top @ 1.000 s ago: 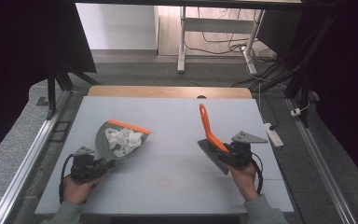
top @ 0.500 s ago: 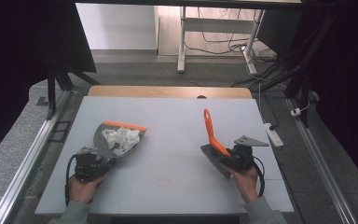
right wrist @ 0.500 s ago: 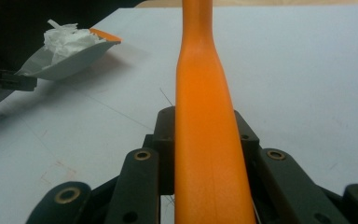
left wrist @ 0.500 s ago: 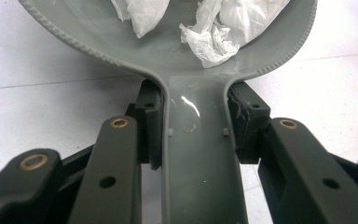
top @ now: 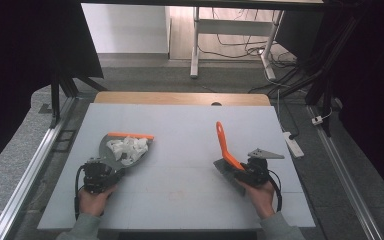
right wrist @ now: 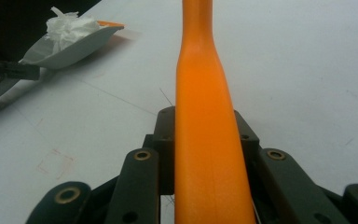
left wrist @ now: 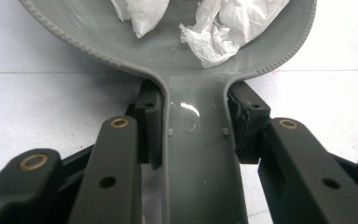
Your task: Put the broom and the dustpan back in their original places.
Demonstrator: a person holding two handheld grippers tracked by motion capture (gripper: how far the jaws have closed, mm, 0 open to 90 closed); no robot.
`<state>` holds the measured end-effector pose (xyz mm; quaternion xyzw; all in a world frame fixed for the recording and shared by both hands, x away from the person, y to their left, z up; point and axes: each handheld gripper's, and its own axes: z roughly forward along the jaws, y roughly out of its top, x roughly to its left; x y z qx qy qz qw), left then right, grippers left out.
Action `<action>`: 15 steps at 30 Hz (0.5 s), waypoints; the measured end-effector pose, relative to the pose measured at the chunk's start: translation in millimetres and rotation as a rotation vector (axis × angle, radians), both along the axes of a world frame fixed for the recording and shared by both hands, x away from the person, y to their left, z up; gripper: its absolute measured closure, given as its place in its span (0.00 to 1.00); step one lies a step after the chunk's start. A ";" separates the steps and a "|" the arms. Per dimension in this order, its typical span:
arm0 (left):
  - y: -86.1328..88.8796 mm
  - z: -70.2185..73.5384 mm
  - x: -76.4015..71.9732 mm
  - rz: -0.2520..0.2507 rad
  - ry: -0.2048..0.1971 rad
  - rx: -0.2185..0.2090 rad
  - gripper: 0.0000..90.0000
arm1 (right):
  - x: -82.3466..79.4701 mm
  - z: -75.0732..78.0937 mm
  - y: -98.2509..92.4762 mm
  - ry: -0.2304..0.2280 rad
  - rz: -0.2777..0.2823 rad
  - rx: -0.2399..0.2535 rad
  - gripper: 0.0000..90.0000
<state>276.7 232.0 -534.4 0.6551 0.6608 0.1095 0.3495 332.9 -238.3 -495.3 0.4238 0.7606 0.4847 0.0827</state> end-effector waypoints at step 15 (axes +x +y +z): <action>-10.2 -3.6 3.2 -0.001 0.021 0.051 0.66 | 5.6 -13.0 1.1 0.084 -0.018 -0.049 0.78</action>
